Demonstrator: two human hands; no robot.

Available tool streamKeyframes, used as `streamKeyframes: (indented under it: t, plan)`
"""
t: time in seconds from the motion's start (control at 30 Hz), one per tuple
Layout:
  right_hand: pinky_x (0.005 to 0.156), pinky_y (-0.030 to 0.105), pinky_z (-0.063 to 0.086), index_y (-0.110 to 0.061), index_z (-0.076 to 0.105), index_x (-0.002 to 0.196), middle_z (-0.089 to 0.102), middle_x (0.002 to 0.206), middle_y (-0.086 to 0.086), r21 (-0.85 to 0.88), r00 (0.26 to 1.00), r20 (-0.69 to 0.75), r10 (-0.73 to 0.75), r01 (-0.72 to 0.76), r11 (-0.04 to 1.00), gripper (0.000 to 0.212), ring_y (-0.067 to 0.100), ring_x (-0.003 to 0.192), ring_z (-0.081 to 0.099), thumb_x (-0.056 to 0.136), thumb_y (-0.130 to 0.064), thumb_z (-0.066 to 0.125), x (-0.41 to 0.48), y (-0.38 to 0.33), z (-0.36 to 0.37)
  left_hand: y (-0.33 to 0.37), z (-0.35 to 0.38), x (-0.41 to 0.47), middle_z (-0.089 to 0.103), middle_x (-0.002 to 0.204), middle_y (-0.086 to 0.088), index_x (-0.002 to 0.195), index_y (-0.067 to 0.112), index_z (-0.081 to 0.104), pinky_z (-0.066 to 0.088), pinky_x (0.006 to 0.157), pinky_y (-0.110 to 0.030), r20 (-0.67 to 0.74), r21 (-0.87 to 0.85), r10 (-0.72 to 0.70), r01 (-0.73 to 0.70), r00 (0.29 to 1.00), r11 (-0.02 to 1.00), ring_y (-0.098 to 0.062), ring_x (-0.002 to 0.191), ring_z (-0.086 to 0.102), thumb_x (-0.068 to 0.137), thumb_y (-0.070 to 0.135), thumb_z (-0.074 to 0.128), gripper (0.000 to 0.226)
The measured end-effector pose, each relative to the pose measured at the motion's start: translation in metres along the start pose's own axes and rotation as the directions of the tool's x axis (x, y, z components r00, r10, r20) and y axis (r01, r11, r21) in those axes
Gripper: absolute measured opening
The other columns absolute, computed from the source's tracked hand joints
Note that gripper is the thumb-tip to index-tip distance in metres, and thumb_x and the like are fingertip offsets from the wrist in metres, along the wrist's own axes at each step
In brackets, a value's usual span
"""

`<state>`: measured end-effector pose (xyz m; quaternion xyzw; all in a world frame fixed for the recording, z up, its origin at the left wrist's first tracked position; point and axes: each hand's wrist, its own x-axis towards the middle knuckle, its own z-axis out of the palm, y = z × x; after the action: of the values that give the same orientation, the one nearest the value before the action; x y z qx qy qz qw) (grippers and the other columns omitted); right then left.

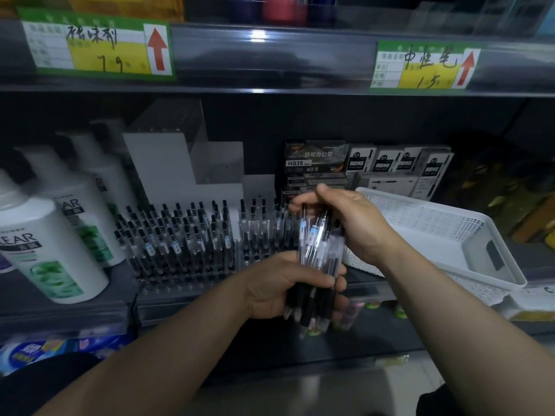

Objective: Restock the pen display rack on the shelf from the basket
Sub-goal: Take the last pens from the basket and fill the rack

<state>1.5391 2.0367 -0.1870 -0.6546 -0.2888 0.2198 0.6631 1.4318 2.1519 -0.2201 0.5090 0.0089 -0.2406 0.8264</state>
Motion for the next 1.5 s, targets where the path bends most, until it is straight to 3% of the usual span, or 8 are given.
streamKeyframes:
  t: [0.2,0.27,0.5,0.73,0.97,1.13,1.3,1.5]
  plan:
    - [0.088,0.03,0.054,-0.007,0.063,0.117,0.069,0.114,0.007,0.115,0.997,-0.081,0.009,0.0,0.993,0.029,0.02,0.103,0.067,0.1,-0.02,0.043,0.002,0.006,-0.006,0.0,-0.002,-0.001,0.068,0.087,-0.005,0.103,0.007,0.065,0.057,0.07,-0.035,-0.062,0.02,0.042,-0.041,0.997,0.999,-0.018,0.076,0.067,0.092,0.0,0.055,0.016]
    - [0.078,0.03,0.051,-0.01,0.064,0.113,0.071,0.101,0.002,0.065,0.989,-0.135,0.057,-0.049,0.997,0.026,0.021,0.093,0.064,0.097,-0.025,0.049,0.002,0.003,-0.014,0.001,-0.003,-0.002,0.069,0.086,-0.005,0.106,0.005,0.064,0.058,0.071,-0.033,-0.132,0.018,0.085,-0.084,0.988,0.996,-0.018,0.077,0.068,0.092,0.0,0.055,0.017]
    - [0.05,0.018,0.044,-0.006,0.065,0.079,0.063,0.06,-0.002,-0.067,0.977,0.042,0.207,-0.204,0.977,0.01,0.009,0.055,0.054,0.075,-0.012,0.072,-0.009,0.001,-0.02,0.003,-0.011,-0.002,0.074,0.093,-0.011,0.109,-0.001,0.061,0.06,0.077,-0.034,-0.33,0.171,0.209,-0.16,0.92,0.972,-0.021,0.084,0.071,0.092,0.0,0.057,0.018]
    - [0.061,0.023,0.056,0.0,0.062,0.085,0.063,0.068,0.007,0.046,0.955,-0.289,0.061,-0.05,0.998,0.005,0.013,0.059,0.059,0.086,-0.005,0.064,-0.006,-0.018,-0.038,0.012,-0.015,-0.009,0.074,0.086,-0.01,0.112,0.001,0.055,0.061,0.07,-0.034,-0.484,0.316,0.306,-0.162,0.82,0.935,-0.021,0.075,0.071,0.096,0.007,0.053,0.017]
    - [0.068,0.028,0.059,-0.011,0.058,0.074,0.065,0.069,0.008,-0.302,0.887,-0.46,-0.043,-0.11,0.947,0.016,0.016,0.062,0.066,0.086,-0.006,0.067,-0.001,0.001,-0.042,0.015,-0.025,-0.019,0.074,0.094,-0.011,0.119,0.003,0.043,0.056,0.061,-0.027,-0.547,0.388,0.373,-0.168,0.749,0.906,-0.019,0.07,0.068,0.098,0.01,0.05,0.024]
    - [0.05,0.01,0.048,-0.007,0.061,0.077,0.068,0.078,0.015,-0.452,0.908,-0.411,-0.083,-0.124,0.883,0.012,-0.001,0.049,0.062,0.088,-0.007,0.066,0.01,0.019,-0.035,0.01,-0.027,-0.017,0.074,0.098,-0.013,0.117,-0.002,0.049,0.059,0.069,-0.032,-0.549,0.347,0.387,-0.219,0.741,0.912,-0.024,0.081,0.072,0.097,0.012,0.052,0.024]
    - [0.074,0.035,0.058,-0.008,0.064,0.073,0.071,0.074,0.008,-0.593,0.931,-0.356,-0.077,-0.161,0.789,0.016,0.018,0.071,0.07,0.088,-0.014,0.068,0.018,0.035,-0.03,0.007,-0.03,-0.014,0.073,0.098,-0.014,0.112,-0.002,0.056,0.059,0.069,-0.029,-0.608,0.292,0.385,-0.256,0.694,0.922,-0.023,0.085,0.073,0.096,0.011,0.055,0.02]
    - [0.075,0.04,0.058,-0.005,0.065,0.072,0.071,0.071,0.009,-0.673,0.955,-0.293,-0.051,-0.168,0.72,0.02,0.012,0.062,0.067,0.09,-0.015,0.065,0.026,0.048,-0.031,0.006,-0.029,-0.011,0.071,0.094,-0.013,0.105,0.001,0.06,0.06,0.07,-0.032,-0.629,0.257,0.389,-0.293,0.673,0.921,-0.023,0.08,0.072,0.096,0.011,0.055,0.015]
